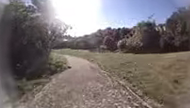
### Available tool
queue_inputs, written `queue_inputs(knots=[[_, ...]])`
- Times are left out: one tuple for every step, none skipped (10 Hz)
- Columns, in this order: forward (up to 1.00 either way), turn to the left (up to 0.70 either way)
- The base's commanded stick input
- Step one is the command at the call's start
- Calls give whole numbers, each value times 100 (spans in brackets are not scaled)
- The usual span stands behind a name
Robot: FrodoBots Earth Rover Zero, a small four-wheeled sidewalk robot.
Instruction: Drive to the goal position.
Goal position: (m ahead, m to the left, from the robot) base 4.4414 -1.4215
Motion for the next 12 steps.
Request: queue_inputs(knots=[[100, 0], [100, 0], [100, 0], [100, 0], [100, 0], [100, 0], [100, 0], [100, 0], [100, 0], [100, 0], [100, 0], [100, 12]])
